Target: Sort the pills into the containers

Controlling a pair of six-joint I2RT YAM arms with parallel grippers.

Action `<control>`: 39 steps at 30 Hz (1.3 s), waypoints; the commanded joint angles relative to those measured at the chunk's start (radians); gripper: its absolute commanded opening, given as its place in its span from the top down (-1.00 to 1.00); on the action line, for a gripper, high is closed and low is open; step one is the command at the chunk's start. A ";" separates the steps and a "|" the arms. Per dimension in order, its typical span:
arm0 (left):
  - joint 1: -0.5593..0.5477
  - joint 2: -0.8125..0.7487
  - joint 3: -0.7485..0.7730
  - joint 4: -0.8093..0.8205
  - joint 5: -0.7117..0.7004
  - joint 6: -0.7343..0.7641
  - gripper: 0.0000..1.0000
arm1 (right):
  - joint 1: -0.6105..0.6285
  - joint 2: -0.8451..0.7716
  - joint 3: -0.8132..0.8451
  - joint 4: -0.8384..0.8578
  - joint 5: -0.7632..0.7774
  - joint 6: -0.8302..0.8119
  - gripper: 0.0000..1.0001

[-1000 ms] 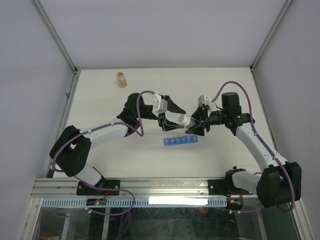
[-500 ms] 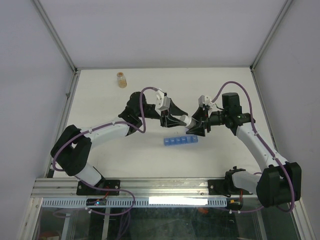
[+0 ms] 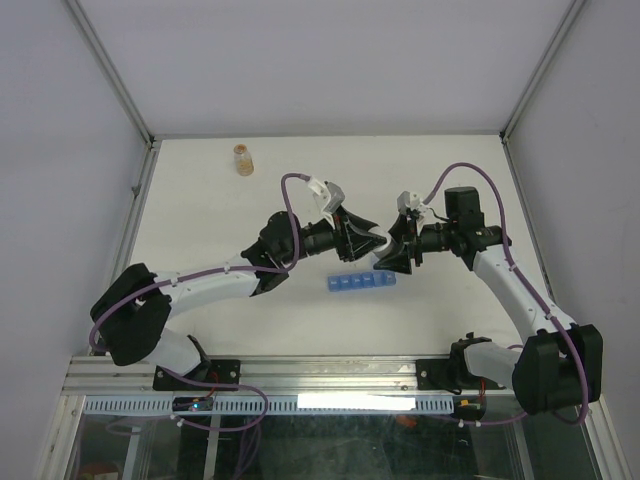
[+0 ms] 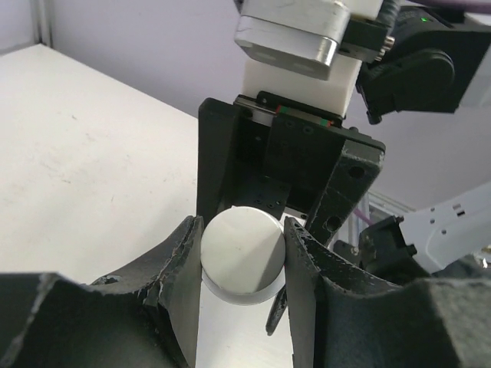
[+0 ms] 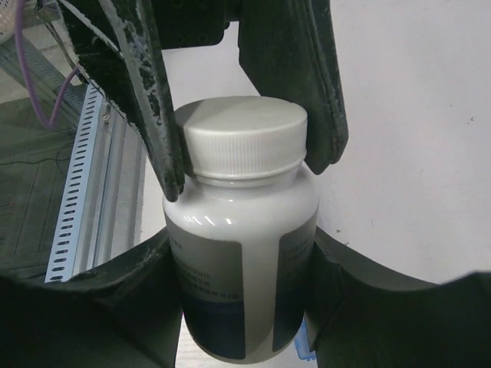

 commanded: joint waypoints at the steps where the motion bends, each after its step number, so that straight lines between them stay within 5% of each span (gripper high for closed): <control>1: -0.051 -0.017 -0.007 -0.041 -0.087 -0.146 1.00 | 0.011 -0.003 0.068 0.064 -0.025 0.013 1.00; 6: -0.052 -0.034 -0.016 -0.054 -0.100 -0.146 0.94 | 0.006 0.000 0.073 0.057 -0.025 0.015 1.00; 11: -0.051 -0.079 -0.030 -0.063 -0.107 -0.143 0.31 | 0.000 0.008 0.076 0.055 -0.036 0.021 1.00; 15: -0.051 -0.123 -0.051 -0.058 -0.154 -0.128 -0.44 | -0.001 0.016 0.079 0.050 -0.036 0.018 1.00; 19: -0.051 -0.178 -0.080 -0.062 -0.188 -0.095 -0.81 | -0.001 0.022 0.085 0.032 -0.033 0.002 1.00; 27: -0.037 -0.334 -0.147 -0.145 -0.153 0.109 -0.98 | -0.001 0.031 0.101 -0.025 -0.045 -0.056 1.00; 35: 0.087 -0.348 -0.126 -0.168 0.165 0.178 -0.98 | -0.008 0.042 0.114 -0.087 -0.046 -0.124 1.00; 39: 0.099 -0.345 -0.149 -0.109 0.209 0.173 -0.98 | -0.024 0.036 0.115 -0.103 -0.049 -0.148 1.00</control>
